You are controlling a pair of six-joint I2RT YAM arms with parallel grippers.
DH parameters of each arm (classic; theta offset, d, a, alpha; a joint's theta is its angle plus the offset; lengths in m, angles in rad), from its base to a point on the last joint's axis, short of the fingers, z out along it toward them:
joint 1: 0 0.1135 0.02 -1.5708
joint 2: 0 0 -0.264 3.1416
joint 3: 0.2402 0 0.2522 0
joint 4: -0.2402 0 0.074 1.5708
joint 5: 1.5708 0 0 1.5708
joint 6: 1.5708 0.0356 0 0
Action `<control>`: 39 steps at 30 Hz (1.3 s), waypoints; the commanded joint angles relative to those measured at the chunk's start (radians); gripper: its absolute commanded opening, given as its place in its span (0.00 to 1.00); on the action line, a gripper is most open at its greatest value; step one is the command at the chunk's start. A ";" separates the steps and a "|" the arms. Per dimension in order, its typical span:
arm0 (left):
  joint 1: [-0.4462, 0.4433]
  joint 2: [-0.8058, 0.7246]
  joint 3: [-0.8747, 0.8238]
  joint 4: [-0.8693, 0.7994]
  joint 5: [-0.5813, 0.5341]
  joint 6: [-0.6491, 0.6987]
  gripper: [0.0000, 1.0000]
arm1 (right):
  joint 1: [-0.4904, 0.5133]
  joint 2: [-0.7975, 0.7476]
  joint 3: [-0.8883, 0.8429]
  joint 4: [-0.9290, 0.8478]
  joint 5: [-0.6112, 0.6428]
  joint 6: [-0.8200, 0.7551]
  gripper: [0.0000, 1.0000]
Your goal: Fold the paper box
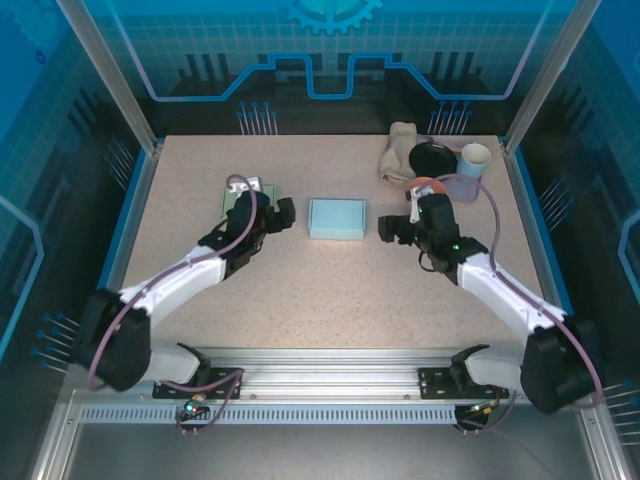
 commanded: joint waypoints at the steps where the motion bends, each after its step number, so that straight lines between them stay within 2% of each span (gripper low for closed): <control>1: 0.015 -0.145 -0.160 0.116 -0.150 0.251 0.99 | -0.026 -0.112 -0.104 0.141 0.107 -0.221 0.97; 4: 0.043 -0.295 -0.344 0.340 -0.155 0.411 0.99 | -0.064 -0.210 -0.234 0.286 0.098 -0.323 0.99; 7: 0.093 -0.373 -0.418 0.327 -0.176 0.406 0.99 | -0.116 -0.243 -0.322 0.403 0.083 -0.308 1.00; 10: 0.131 -0.346 -0.483 0.371 -0.219 0.386 0.99 | -0.161 -0.191 -0.359 0.470 0.087 -0.255 1.00; 13: 0.208 -0.285 -0.549 0.470 -0.215 0.345 0.99 | -0.189 -0.126 -0.387 0.557 0.073 -0.231 1.00; 15: 0.267 -0.220 -0.548 0.492 -0.167 0.286 0.99 | -0.206 -0.080 -0.392 0.594 0.058 -0.226 1.00; 18: 0.300 -0.137 -0.521 0.563 -0.068 0.319 0.99 | -0.232 -0.015 -0.421 0.691 0.065 -0.221 1.00; 21: 0.356 -0.067 -0.521 0.680 0.078 0.327 0.99 | -0.257 0.031 -0.434 0.760 0.065 -0.208 0.99; 24: 0.407 -0.019 -0.519 0.750 0.144 0.318 0.99 | -0.265 0.042 -0.478 0.878 0.057 -0.219 1.00; 26: 0.453 0.086 -0.552 0.911 0.183 0.290 0.99 | -0.274 0.085 -0.494 0.963 0.034 -0.225 1.00; 27: 0.479 0.122 -0.548 0.950 0.263 0.289 0.99 | -0.278 0.120 -0.502 1.014 0.024 -0.222 1.00; 29: 0.486 0.162 -0.501 0.890 0.338 0.312 0.99 | -0.295 0.211 -0.507 1.111 -0.028 -0.214 1.00; 31: 0.486 0.198 -0.479 0.897 0.393 0.334 0.99 | -0.312 0.260 -0.491 1.126 -0.081 -0.217 1.00; 33: 0.486 0.205 -0.440 0.830 0.435 0.352 0.99 | -0.322 0.302 -0.480 1.146 -0.116 -0.222 1.00; 35: 0.482 0.207 -0.412 0.780 0.467 0.373 0.99 | -0.333 0.291 -0.451 1.073 -0.135 -0.215 1.00; 39: 0.470 0.209 -0.399 0.751 0.461 0.387 0.99 | -0.333 0.302 -0.408 1.012 -0.154 -0.222 1.00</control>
